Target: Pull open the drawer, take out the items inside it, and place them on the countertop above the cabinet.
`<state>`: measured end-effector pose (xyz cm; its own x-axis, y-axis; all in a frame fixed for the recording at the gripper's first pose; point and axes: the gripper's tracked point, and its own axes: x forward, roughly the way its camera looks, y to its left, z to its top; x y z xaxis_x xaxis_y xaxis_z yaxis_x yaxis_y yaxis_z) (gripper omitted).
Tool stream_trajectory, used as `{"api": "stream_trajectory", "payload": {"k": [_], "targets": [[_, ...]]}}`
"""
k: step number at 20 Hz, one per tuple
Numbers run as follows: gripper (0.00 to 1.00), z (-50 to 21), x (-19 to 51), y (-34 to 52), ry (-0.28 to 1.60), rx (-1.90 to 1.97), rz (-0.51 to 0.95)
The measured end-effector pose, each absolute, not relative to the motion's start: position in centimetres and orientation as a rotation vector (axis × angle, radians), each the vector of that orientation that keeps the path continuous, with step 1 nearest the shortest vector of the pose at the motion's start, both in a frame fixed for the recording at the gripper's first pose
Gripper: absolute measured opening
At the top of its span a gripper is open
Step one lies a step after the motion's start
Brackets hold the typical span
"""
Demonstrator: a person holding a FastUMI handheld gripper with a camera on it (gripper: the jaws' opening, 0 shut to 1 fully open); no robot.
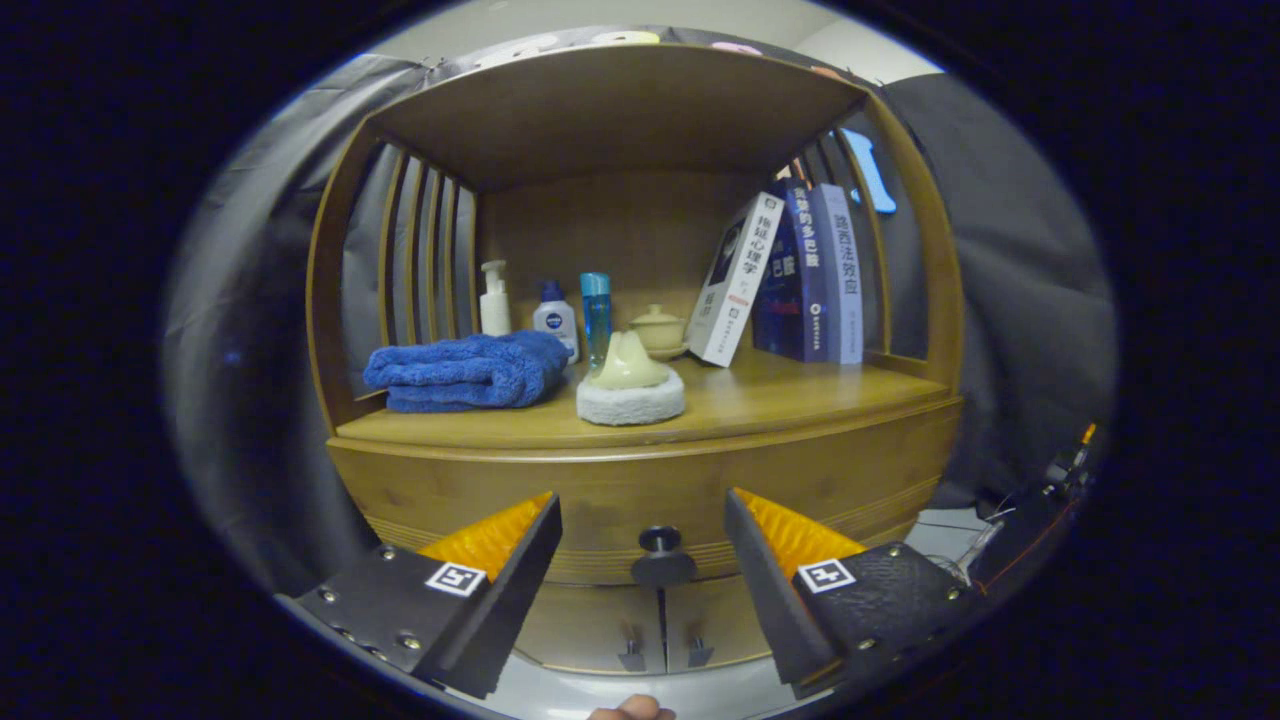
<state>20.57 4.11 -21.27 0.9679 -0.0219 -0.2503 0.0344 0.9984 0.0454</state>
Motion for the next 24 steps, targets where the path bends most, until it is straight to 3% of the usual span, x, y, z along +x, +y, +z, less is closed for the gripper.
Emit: {"api": "stream_trajectory", "payload": {"k": [15,24], "targets": [[0.97,-2.8,8.3,-1.9,0.105,0.048,-0.108],[0.99,1.7,5.5,-4.0,0.026,0.053,-0.135]]}}
